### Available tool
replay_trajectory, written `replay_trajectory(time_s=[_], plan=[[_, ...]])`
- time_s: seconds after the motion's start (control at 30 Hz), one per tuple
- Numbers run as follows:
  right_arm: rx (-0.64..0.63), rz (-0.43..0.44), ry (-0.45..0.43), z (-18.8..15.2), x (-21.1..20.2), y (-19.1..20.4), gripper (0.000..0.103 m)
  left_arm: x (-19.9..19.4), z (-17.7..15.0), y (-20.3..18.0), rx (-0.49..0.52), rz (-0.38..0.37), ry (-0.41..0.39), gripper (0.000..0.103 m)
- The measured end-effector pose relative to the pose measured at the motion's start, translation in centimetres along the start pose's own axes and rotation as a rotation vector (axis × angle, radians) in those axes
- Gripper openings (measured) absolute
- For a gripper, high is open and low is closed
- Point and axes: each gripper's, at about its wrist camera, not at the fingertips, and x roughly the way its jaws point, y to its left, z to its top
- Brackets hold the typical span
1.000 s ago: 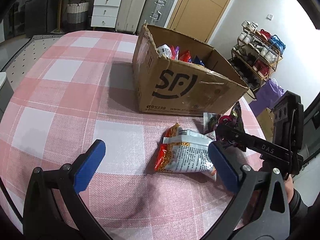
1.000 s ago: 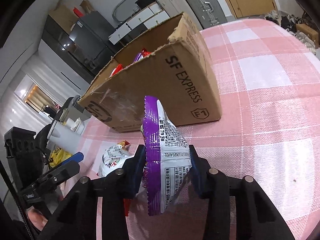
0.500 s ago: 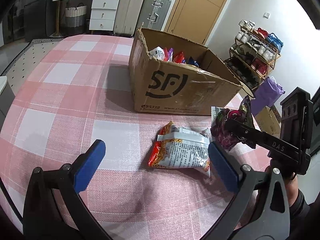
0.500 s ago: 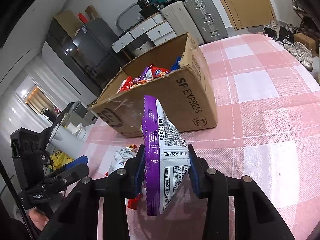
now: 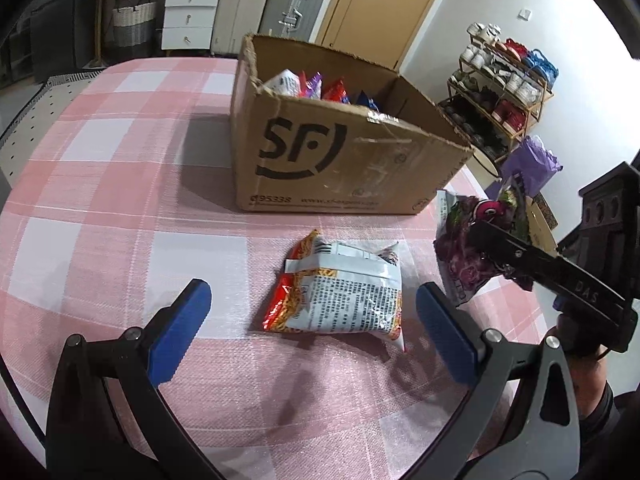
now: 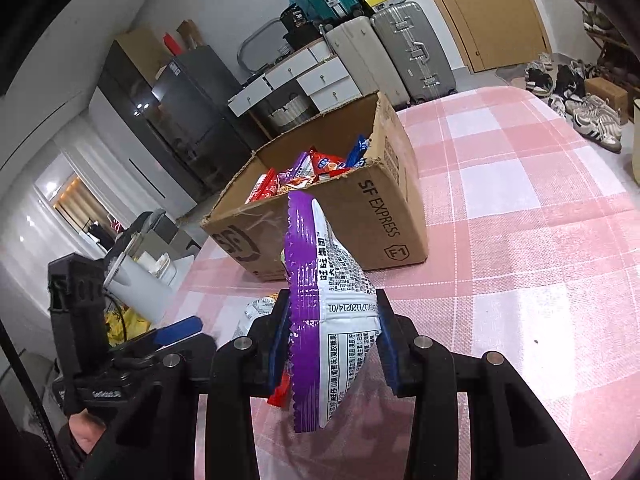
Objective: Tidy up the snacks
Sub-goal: 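Grasp the white chip bag with the left gripper while the right gripper holds the purple bag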
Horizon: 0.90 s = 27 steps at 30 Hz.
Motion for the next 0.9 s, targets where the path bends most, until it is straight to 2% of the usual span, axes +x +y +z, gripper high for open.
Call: replay_trajectory(time_s=[0.43,0.5,0.53,0.6,0.8,0.9], plan=[[0.001,-0.019,-0.002,-0.8,-1.2,-0.8,0.039,3.8,0.6,-1.3,0.009,0.002,0.082,0.101],[0.009,-0.021,-0.001,-0.9,-1.3,-1.0,0.039,4.3,0.9,-1.2,0.004,-0.001,0.091,0.092],[0.009,-0.022,0.0,-0.9,-1.3,-1.0,0.039,4.6,0.9,-1.2,0.003,-0.007,0.094,0.092],[0.011,-0.023,-0.001,-0.9,-1.5,-1.1,0.039,5.0,1.1,-1.3,0.006,-0.028,0.1,0.082],[0.009,-0.024,-0.003,-1.1,-1.9,-0.6,0.039,5.6,0.7,-2.2,0.05,-0.046,0.101,0.061],[0.007,-0.024,-0.003,-1.0,-1.9,-0.5,0.039,5.4,0.8,-2.4,0.057,-0.06,0.101,0.055]])
